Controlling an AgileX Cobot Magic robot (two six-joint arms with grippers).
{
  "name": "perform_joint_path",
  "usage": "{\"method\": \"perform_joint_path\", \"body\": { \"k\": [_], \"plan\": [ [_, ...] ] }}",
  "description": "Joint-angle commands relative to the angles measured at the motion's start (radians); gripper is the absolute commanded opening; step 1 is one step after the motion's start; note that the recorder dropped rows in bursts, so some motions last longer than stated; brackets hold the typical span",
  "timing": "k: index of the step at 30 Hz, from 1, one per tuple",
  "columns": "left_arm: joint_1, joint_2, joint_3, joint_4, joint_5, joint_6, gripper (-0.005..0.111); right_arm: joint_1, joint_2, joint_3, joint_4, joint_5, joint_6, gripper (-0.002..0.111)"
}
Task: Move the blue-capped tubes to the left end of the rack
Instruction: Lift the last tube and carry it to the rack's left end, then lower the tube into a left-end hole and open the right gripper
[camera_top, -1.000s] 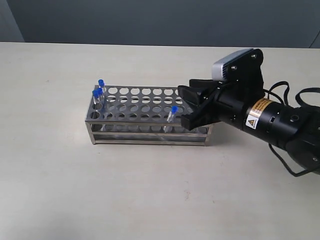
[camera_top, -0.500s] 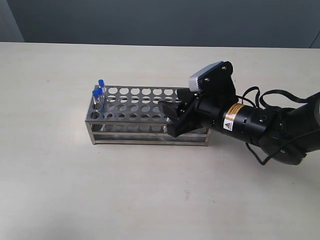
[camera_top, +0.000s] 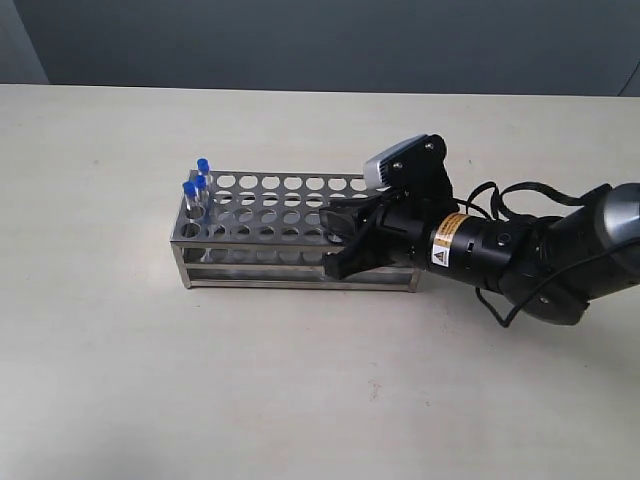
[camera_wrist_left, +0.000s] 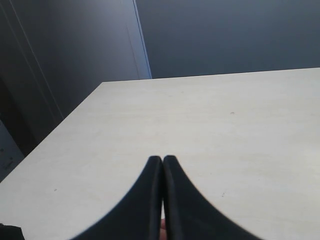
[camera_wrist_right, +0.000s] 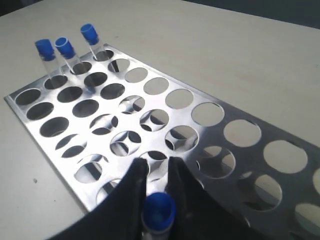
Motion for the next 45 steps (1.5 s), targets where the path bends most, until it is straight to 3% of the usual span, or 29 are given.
{"method": "perform_joint_path", "body": {
  "k": [1, 8, 17, 23, 35, 45],
  "plan": [
    [-0.003, -0.005, -0.003, 0.002, -0.002, -0.001, 0.001, -0.005, -0.018, -0.001, -0.006, 0.024, 0.004, -0.001],
    [-0.003, -0.005, -0.003, 0.002, -0.002, -0.001, 0.001, -0.005, -0.138, -0.023, -0.008, 0.116, 0.006, -0.001],
    [-0.003, -0.005, -0.003, 0.002, -0.002, -0.001, 0.001, -0.005, -0.233, -0.142, -0.203, 0.161, 0.143, -0.001],
    [-0.003, -0.005, -0.003, 0.002, -0.002, -0.001, 0.001, 0.006, -0.181, -0.294, -0.425, 0.145, 0.366, -0.001],
    [-0.003, -0.005, -0.003, 0.002, -0.002, -0.001, 0.001, 0.195, -0.020, -0.467, -0.502, 0.201, 0.388, -0.001],
    [-0.003, -0.005, -0.003, 0.002, -0.002, -0.001, 0.001, 0.225, 0.057, -0.529, -0.500, 0.220, 0.388, -0.001]
  ]
}}
